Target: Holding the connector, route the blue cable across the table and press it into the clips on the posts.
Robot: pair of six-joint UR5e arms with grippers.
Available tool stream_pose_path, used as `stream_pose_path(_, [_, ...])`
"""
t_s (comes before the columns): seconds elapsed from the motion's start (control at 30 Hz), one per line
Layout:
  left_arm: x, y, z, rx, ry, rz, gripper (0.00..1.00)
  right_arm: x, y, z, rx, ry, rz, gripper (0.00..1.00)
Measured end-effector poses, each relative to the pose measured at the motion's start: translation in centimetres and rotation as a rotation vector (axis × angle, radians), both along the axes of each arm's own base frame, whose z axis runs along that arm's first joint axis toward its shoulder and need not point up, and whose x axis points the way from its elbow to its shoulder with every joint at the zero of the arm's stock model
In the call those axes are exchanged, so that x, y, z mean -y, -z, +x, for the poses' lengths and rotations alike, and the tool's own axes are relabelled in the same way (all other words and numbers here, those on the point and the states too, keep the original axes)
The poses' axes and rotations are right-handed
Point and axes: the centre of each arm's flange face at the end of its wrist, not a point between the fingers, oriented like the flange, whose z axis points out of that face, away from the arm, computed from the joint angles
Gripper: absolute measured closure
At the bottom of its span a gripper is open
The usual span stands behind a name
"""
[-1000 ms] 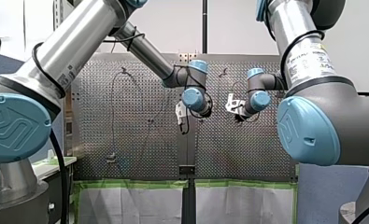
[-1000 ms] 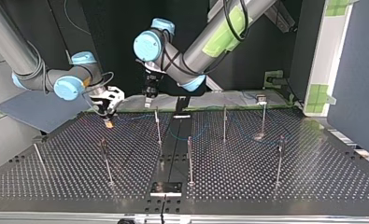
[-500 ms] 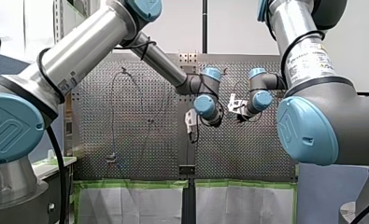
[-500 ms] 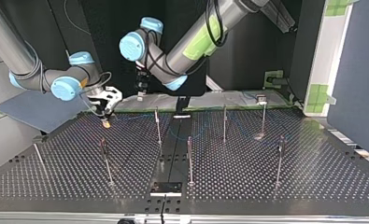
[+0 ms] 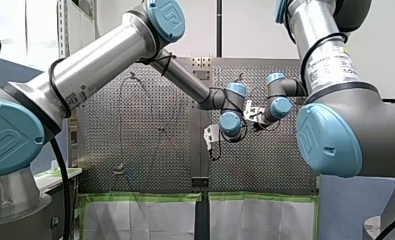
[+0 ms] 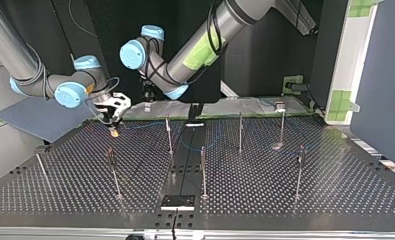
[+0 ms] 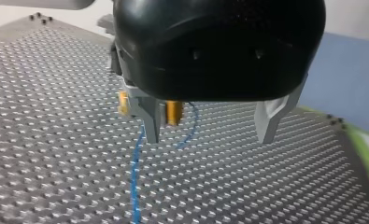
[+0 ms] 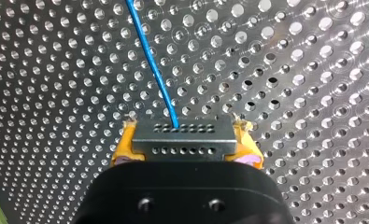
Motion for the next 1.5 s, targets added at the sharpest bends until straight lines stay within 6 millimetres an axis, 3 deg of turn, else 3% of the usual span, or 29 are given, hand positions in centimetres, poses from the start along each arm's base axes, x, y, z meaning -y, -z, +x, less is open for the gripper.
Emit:
stream_pose_path(0.37, [2.1,-3.4,1.4,0.089,-0.063,-0.090,0.00,0.0,0.0,0.0,0.001,-0.003,0.001,1.00])
stream_pose_path(0.7, [1.2,0.0,4.1,0.075,-0.108,-0.077,0.00,0.0,0.0,0.1,0.002,-0.005,-0.001,1.00])
stream_pose_path(0.83, [0.8,0.0,5.3,0.091,-0.125,-0.096,0.00,0.0,0.0,0.1,0.004,-0.009,0.000,1.00])
stream_pose_path(1.23, [1.3,-0.7,5.9,0.126,-0.127,-0.145,0.00,-0.1,0.0,0.2,0.005,-0.013,-0.001,1.00])
stream_pose_path(1.5, [1.2,1.2,7.3,0.096,-0.140,-0.133,0.00,-0.1,0.0,0.3,0.005,-0.015,-0.001,1.00])
